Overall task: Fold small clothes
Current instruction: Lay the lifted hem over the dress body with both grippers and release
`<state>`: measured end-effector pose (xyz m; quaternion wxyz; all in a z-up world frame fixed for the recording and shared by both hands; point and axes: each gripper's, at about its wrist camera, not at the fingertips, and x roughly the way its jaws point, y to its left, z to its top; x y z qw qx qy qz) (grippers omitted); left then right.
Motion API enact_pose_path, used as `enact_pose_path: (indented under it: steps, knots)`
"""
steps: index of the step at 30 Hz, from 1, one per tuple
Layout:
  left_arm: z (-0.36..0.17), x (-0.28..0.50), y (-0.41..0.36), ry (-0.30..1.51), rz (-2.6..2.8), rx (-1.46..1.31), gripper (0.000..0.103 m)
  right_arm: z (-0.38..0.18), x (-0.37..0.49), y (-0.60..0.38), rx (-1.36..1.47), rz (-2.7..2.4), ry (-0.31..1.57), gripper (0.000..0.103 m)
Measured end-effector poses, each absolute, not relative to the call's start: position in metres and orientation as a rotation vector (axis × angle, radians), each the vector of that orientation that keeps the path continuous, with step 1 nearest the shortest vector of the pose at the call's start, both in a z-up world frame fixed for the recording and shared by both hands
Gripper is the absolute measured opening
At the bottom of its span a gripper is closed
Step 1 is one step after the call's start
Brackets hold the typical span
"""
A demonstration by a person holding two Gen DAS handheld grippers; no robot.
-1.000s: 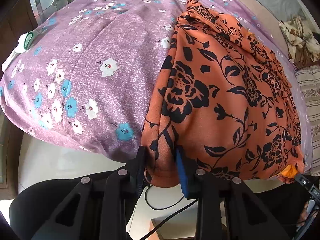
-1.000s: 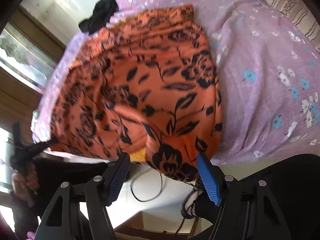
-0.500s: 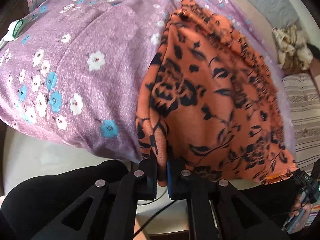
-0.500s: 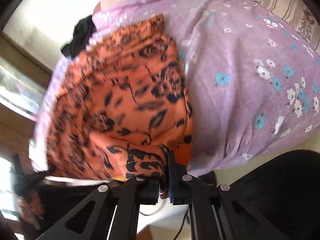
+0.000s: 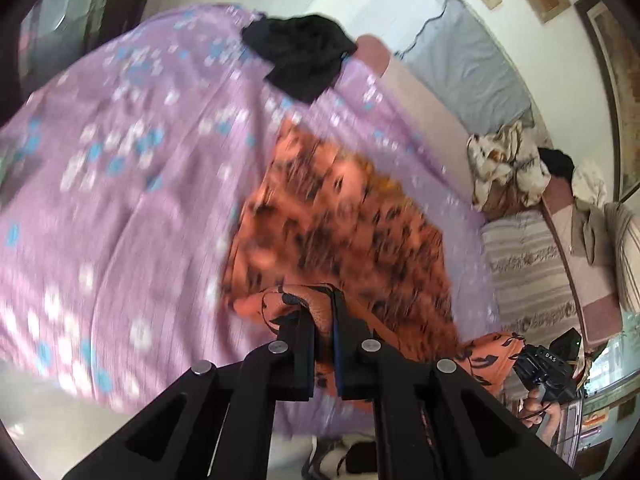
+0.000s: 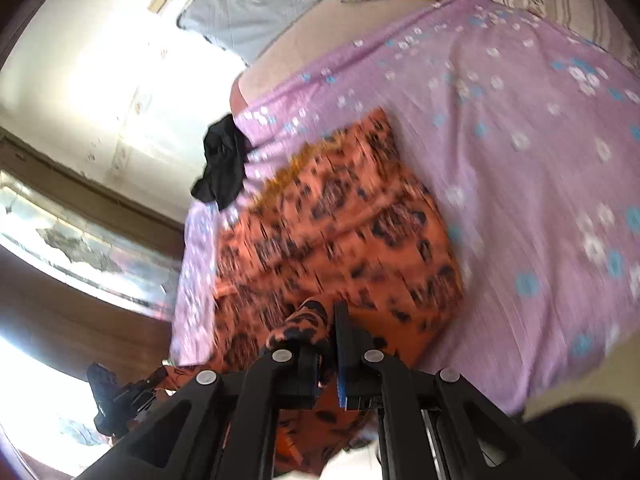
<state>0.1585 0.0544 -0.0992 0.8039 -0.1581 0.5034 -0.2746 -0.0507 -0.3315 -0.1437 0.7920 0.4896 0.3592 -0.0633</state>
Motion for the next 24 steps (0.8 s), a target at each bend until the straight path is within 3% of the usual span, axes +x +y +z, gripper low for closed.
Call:
enact_pose_path:
  steps: [8, 14, 19, 22, 24]
  knots:
    - [-0.104, 0.303, -0.004, 1.075, -0.517, -0.343, 0.007, -0.165, 0.079, -0.422, 1.098, -0.279, 0.699, 0.006]
    - [-0.172, 0.4, -0.056, 1.112, -0.457, -0.323, 0.009, -0.241, 0.159, -0.489, 1.224, -0.364, 0.691, 0.011]
    - [-0.206, 0.412, -0.059, 1.103, -0.439, -0.373, 0.009, -0.287, 0.179, -0.501, 1.238, -0.347, 0.786, 0.013]
    - [-0.196, 0.407, -0.04, 1.041, -0.499, -0.495, 0.009, -0.282, 0.164, -0.512, 1.223, -0.292, 0.735, 0.033]
    - [-0.189, 0.403, -0.029, 1.026, -0.525, -0.584, 0.01, -0.271, 0.148, -0.519, 1.233, -0.275, 0.675, 0.068]
